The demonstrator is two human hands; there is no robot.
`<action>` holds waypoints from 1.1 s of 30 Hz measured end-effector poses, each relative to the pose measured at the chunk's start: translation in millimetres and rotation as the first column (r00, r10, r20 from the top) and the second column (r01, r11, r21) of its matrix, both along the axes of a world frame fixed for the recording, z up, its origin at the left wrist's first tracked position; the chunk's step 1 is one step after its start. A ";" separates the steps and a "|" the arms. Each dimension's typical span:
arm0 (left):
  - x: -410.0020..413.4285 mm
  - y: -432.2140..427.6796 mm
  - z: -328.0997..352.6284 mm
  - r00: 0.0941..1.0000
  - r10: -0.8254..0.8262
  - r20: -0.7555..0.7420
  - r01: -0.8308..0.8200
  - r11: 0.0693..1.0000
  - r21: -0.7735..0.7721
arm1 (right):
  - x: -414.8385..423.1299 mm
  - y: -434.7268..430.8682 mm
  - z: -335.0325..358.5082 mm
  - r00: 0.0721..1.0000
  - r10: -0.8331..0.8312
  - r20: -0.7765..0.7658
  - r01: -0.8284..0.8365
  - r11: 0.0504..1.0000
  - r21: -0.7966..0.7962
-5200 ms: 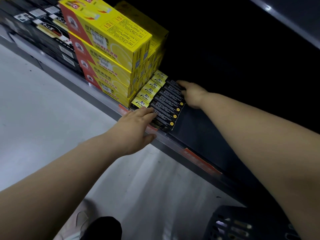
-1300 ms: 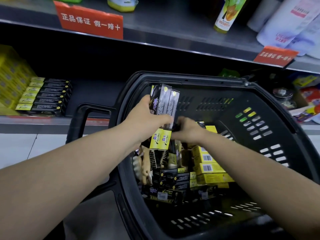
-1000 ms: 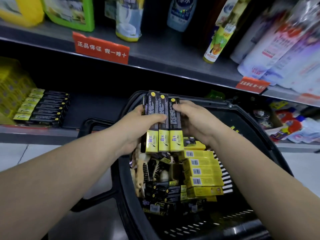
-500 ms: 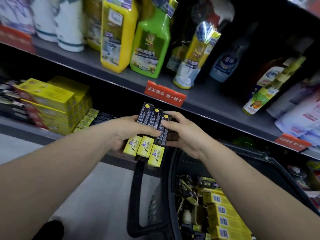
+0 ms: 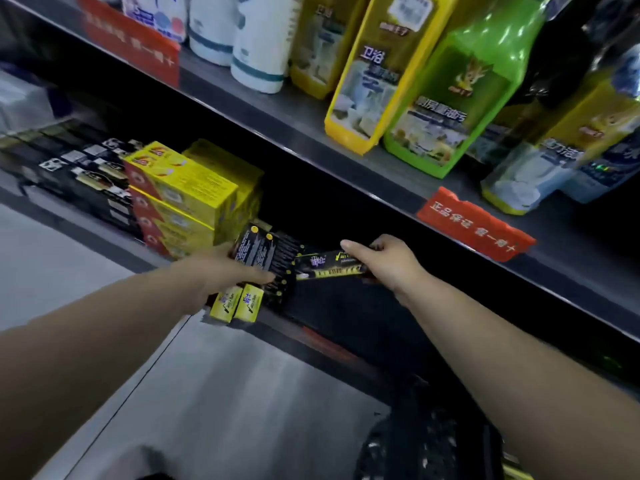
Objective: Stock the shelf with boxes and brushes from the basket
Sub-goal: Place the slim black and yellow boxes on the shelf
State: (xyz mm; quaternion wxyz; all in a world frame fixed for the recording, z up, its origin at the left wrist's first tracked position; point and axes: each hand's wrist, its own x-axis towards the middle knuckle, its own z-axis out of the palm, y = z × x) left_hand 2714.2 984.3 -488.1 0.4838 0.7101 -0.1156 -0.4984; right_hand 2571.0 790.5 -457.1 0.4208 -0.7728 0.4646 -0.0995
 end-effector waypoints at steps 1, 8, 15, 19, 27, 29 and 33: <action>5.4 1.5 -9.6 1.000 0.023 0.003 -0.023 1.000 -0.015 | 10.9 -7.5 -8.3 0.998 0.023 -0.052 -0.027 0.996 -0.090; 30.8 -5.7 -61.3 0.997 0.076 0.022 -0.073 0.992 -0.100 | 90.4 -48.5 -63.9 0.997 0.062 -0.052 -0.073 0.965 -0.253; 36.4 -11.6 -85.3 0.998 0.054 -0.022 -0.056 0.996 -0.068 | 141.2 -67.6 -121.4 0.944 0.236 -0.231 -0.293 0.922 -0.254; 33.1 -9.9 -92.4 0.992 0.095 -0.080 -0.101 0.992 -0.082 | 148.2 -61.8 -139.7 0.857 0.317 -0.407 -0.411 0.896 -0.168; 22.3 -12.7 -87.5 0.986 0.078 -0.150 -0.098 0.987 -0.130 | 137.8 -38.8 -109.6 0.571 0.354 -0.740 -0.659 0.736 -0.156; 20.1 -11.2 -83.1 0.982 0.059 -0.182 -0.089 0.983 -0.162 | 127.1 -19.5 -86.7 0.580 0.536 -0.614 -0.748 0.648 -0.140; 17.6 -3.6 -75.0 0.947 -0.009 -0.320 -0.067 0.972 -0.225 | 93.0 23.2 -51.9 0.439 0.800 -0.409 -0.891 0.447 -0.081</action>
